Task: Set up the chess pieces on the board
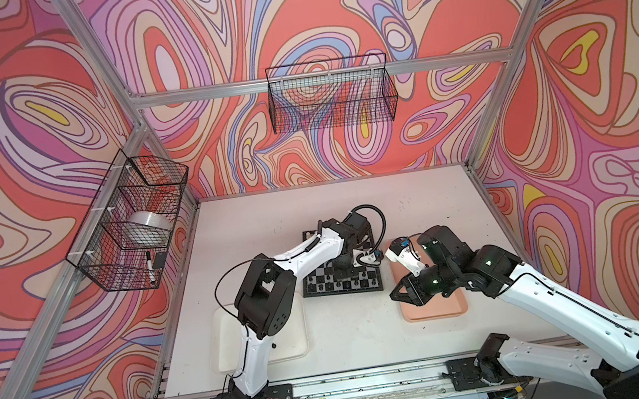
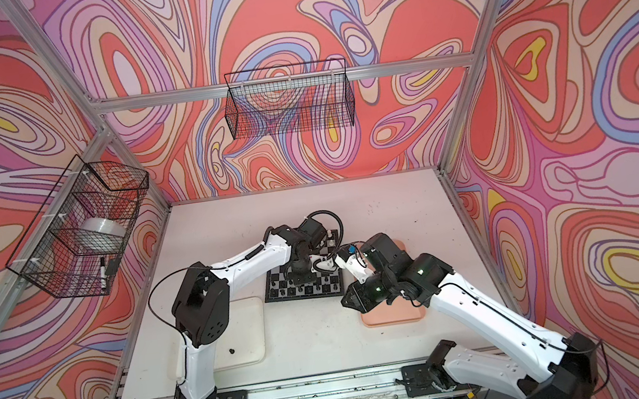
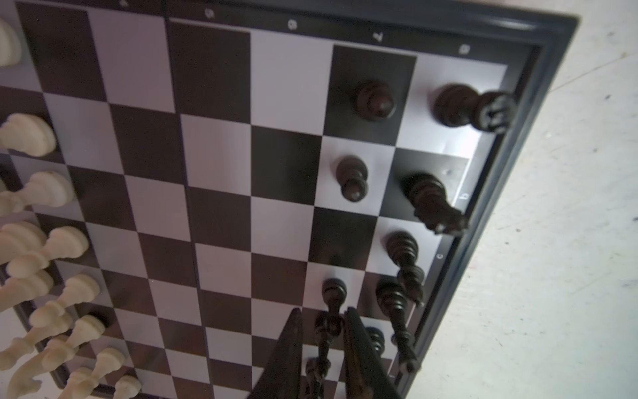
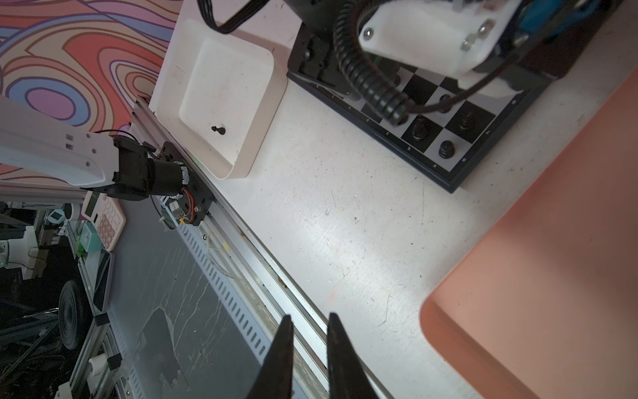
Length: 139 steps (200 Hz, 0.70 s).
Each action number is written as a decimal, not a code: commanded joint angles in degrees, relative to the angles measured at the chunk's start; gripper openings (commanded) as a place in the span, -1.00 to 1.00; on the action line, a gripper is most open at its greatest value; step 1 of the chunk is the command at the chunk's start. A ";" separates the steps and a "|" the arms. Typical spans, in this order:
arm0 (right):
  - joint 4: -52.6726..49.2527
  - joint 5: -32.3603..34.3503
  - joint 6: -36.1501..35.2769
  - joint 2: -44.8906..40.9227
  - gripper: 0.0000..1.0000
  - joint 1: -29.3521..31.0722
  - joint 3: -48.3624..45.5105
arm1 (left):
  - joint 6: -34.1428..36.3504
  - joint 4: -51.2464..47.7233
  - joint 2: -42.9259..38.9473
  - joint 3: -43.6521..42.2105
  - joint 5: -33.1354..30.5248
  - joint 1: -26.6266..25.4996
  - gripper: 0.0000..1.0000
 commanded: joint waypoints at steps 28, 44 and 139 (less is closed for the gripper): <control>-0.08 0.56 0.00 -0.81 -0.63 0.24 -0.58 | 0.84 -2.77 0.03 1.83 0.11 -0.29 -0.53; -0.15 0.55 -0.09 -0.82 -0.63 0.26 -0.48 | 0.84 -3.03 0.07 1.98 0.27 -0.27 -0.52; -0.21 0.71 -0.17 -0.70 -0.63 0.23 -0.39 | 0.84 -4.05 -0.41 2.05 0.66 -0.28 -0.47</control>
